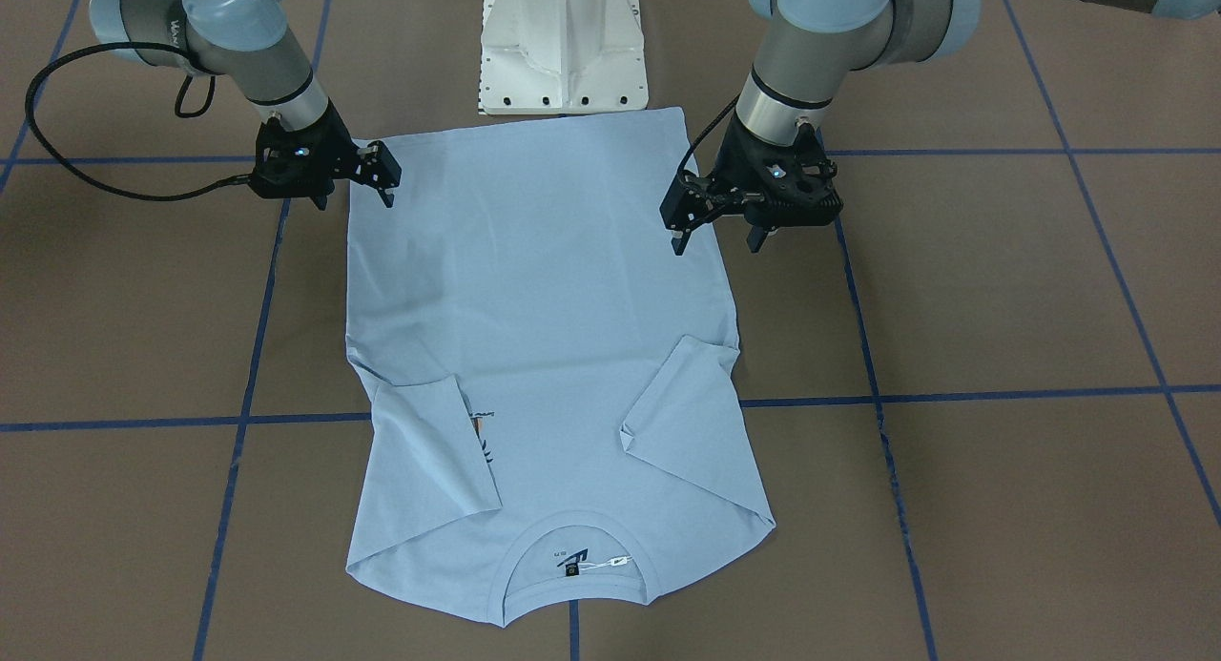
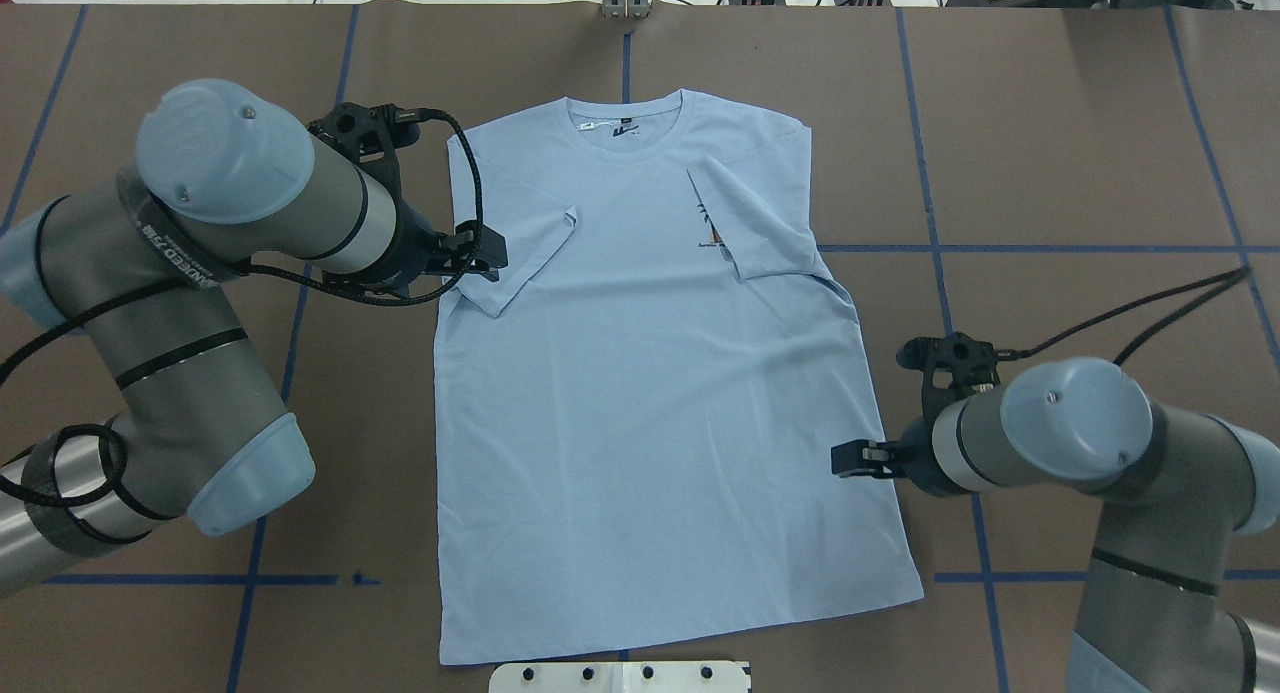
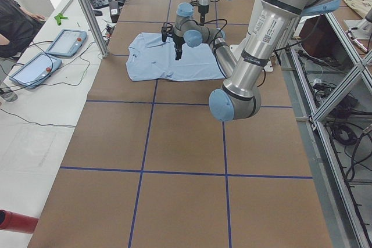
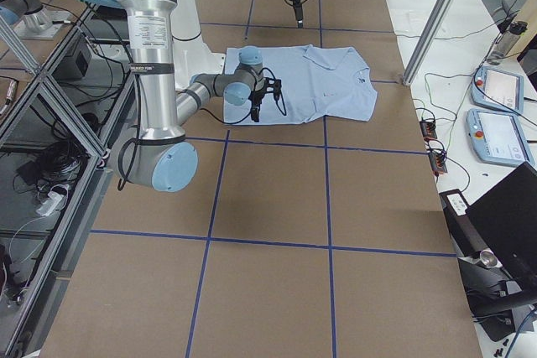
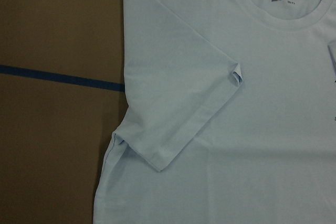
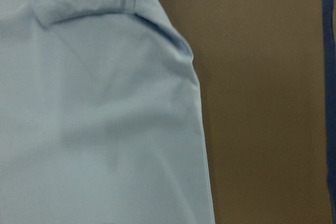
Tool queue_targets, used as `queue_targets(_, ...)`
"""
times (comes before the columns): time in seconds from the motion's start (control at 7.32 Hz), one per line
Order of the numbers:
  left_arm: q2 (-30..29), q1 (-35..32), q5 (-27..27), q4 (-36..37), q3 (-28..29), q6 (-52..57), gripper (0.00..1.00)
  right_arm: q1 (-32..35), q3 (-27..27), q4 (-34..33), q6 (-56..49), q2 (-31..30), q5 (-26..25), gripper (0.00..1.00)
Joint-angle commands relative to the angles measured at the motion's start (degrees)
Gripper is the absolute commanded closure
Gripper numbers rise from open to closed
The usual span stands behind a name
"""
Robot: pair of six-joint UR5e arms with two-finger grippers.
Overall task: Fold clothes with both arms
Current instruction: 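Move the right gripper to the hem corner nearest the robot while the left gripper follows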
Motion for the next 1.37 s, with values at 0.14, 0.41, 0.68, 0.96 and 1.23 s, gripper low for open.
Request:
queue_targets(0.14,0.0,0.0,0.1,0.5,-1.1,0.0,0.0,-8.5,3.7,3.1,4.7,-7.1,-4.7,0.0)
queue_targets(0.41,0.1,0.0,0.0,0.5,-1.4,0.0,0.0,-9.4,3.5,3.0,5.2,-8.1,-4.8,0.05)
queue_targets(0.68,0.3,0.0,0.0,0.5,-1.4,0.0,0.0,-9.4,3.4,3.0,5.2,-7.5,-4.6,0.12)
queue_targets(0.96,0.4,0.0,0.0,0.5,-1.3,0.0,0.0,-9.6,3.2,3.0,5.2,-6.9,-4.4,0.25)
queue_targets(1.23,0.4,0.0,0.0,0.5,-1.3,0.0,0.0,-9.6,2.7,3.0,5.2,-6.9,-4.3,0.6)
